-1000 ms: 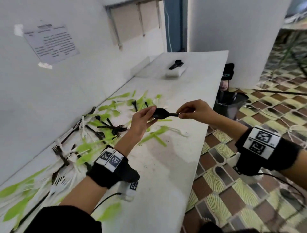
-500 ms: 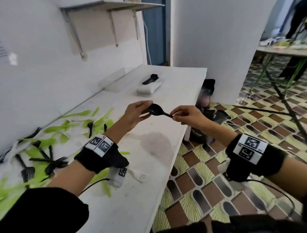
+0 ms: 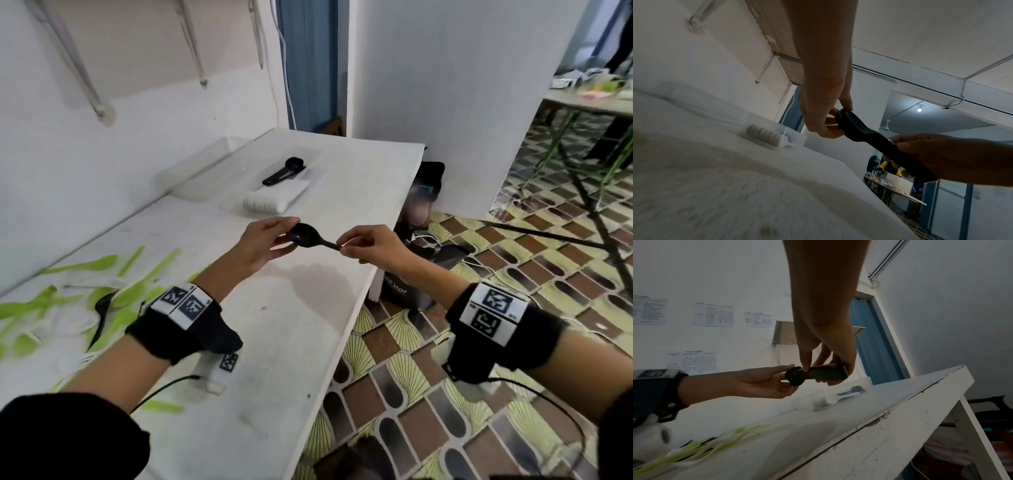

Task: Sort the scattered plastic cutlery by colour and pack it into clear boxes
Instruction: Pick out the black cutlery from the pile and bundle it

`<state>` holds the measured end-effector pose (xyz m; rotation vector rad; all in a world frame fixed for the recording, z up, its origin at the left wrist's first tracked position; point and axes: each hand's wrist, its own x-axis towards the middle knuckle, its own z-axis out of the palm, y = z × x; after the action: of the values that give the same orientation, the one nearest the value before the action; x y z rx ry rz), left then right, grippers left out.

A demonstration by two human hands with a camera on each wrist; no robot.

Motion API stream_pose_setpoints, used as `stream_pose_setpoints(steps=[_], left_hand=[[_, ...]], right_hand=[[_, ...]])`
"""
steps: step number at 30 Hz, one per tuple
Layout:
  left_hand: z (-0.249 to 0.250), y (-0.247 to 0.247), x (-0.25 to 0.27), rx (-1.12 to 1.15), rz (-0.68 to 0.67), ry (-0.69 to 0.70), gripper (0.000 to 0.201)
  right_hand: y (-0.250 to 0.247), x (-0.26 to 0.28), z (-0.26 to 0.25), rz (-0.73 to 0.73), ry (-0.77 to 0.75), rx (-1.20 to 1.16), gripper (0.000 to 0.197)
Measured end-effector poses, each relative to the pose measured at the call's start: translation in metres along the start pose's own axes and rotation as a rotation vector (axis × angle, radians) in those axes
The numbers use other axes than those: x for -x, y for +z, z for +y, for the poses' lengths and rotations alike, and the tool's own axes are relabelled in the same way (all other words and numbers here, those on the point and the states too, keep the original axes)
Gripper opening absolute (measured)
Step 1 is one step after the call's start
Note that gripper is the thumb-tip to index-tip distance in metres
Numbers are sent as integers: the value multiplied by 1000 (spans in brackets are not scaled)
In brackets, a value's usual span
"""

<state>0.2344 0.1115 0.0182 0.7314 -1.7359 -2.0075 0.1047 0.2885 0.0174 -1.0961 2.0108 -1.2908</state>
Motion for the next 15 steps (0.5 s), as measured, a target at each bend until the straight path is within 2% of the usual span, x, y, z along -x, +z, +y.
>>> stream_pose_setpoints(steps=[7,8,11,15], left_hand=[[16,16,-73,-58,25,21,8],[20,18,-102,-47,70,25,8],[24,19,-118,-50,65,40,7],[30,13,-159,-31,164,21,8]], right_hand=[[-30,-67,19,-19,-28,-6,9],[-41,-102,22,-65,-34,26,9],[-47,-121,26,-55,-48,34,11],[-56,-174,30,-125,-57,24,9]])
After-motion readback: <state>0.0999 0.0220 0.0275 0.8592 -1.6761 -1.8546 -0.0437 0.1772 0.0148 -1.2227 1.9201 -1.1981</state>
